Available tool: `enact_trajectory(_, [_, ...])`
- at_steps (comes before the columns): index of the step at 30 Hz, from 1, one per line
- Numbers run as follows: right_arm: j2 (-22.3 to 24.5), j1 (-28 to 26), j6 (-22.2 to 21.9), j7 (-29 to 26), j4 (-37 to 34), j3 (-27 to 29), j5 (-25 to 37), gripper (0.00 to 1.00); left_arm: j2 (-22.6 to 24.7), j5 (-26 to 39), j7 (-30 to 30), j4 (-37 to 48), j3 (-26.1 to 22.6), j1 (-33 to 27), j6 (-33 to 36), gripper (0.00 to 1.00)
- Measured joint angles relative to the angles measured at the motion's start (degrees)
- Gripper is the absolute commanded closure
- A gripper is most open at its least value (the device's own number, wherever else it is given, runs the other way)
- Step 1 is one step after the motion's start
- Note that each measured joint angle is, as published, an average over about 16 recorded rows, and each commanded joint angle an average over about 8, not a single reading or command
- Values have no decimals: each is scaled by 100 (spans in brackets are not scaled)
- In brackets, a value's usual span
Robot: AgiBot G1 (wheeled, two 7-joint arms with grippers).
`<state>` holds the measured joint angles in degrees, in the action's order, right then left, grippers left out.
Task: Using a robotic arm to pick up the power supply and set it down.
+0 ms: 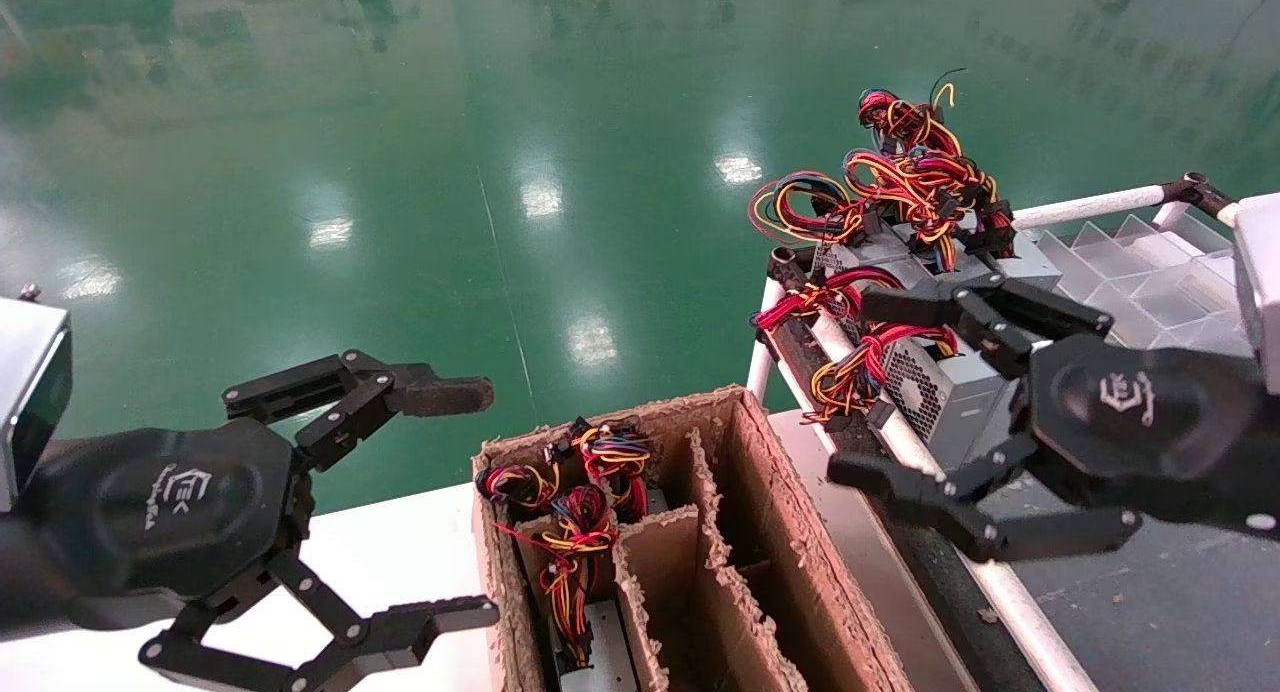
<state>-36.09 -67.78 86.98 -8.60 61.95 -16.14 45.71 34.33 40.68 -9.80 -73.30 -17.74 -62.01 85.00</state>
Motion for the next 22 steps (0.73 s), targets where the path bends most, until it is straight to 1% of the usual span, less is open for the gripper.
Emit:
enact_trajectory(13, [86,503,-102,-173,944,10,-313,0,-1,-2,1,0,-2,0,-1,0])
enact_trajectory(22, [113,660,-131,-223,1236,12,-411,0,-2,-3,2,1,-3,0,-2,0])
